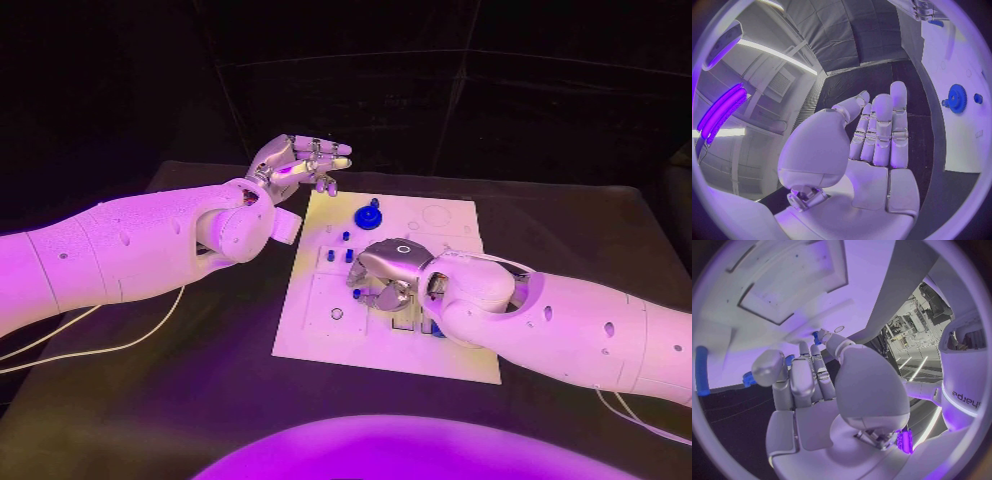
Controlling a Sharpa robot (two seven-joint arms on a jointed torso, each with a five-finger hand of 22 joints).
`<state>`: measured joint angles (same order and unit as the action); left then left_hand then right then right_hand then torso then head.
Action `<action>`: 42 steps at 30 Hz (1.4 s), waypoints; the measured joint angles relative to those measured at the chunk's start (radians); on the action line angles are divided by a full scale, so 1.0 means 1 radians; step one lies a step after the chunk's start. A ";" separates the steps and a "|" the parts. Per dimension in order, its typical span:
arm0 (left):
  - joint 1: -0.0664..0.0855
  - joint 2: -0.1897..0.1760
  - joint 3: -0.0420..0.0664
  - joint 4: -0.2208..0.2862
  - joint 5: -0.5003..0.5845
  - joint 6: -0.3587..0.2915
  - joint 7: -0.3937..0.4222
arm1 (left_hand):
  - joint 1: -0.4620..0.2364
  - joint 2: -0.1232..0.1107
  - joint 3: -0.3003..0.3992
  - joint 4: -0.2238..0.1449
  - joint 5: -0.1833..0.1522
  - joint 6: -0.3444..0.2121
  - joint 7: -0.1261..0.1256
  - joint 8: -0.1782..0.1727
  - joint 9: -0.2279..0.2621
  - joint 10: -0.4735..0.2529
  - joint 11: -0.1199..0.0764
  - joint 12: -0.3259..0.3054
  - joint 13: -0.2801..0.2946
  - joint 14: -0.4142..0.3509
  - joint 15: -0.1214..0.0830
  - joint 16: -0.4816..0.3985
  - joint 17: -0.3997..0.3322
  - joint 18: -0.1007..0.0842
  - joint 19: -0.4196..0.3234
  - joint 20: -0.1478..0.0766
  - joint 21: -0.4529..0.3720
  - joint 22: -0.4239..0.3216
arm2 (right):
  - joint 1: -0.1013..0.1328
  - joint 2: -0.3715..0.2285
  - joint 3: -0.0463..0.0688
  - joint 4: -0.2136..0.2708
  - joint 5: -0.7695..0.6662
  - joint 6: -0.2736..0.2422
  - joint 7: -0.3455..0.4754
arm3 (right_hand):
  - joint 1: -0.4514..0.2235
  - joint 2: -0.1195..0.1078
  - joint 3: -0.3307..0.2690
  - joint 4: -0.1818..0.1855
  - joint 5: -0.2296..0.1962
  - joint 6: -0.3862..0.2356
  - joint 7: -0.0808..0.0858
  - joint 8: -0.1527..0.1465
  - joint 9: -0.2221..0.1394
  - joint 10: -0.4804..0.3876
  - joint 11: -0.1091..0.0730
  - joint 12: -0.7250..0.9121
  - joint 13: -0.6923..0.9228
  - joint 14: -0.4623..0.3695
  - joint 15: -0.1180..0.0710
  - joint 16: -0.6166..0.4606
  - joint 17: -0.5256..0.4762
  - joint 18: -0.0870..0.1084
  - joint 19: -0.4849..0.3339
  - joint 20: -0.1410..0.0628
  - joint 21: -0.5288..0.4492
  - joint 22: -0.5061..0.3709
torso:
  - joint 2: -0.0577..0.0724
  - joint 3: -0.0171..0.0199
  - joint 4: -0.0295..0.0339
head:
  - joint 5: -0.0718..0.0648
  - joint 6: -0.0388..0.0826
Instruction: Assemble the parts on the task board
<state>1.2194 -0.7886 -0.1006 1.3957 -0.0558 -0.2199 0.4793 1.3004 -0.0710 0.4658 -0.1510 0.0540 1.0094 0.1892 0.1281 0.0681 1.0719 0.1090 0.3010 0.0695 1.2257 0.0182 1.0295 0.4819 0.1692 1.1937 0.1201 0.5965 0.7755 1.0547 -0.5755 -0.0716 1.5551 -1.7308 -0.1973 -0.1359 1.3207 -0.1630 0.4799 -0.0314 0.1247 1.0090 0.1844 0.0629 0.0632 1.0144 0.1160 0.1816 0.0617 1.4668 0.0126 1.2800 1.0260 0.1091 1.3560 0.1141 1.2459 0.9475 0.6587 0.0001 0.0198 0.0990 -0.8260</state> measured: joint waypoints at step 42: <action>-0.001 -0.001 -0.002 -0.011 0.000 0.004 -0.006 | 0.000 0.000 -0.005 -0.001 0.000 0.000 0.000 0.000 0.000 0.000 0.000 0.000 0.000 0.000 0.000 0.000 -0.002 0.000 0.000 0.000 0.000 -0.001 | 0.083 -0.295 0.030 0.123 0.063 -0.027 -0.085 | 0.063 0.020 -0.286 0.059 0.045 -0.078 -0.043 0.000 0.006 -0.095 -0.009 0.045 0.004 0.000 0.000 -0.021 -0.044 0.000 -0.005 0.002 -0.050 -0.075 | 0.000 0.0001 0.0009 | -0.050 0.037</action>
<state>1.2184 -0.7901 -0.1024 1.3848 -0.0555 -0.2157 0.4732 1.3004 -0.0710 0.4607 -0.1518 0.0540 1.0094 0.1892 0.1280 0.0681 1.0719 0.1090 0.3010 0.0695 1.2257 0.0182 1.0300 0.4797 0.1691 1.1936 0.1201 0.5965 0.7748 1.1372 -0.8708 -0.0416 1.6780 -1.6677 -0.2246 -0.2209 1.3834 -0.1430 0.1944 0.0279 0.1702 0.9309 0.1415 0.0630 0.0690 0.9197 0.1070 0.2270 0.0655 1.4668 0.0125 1.2589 0.9816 0.1089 1.3512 0.1162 1.1955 0.8725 0.6589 0.0002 0.0206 0.0486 -0.7890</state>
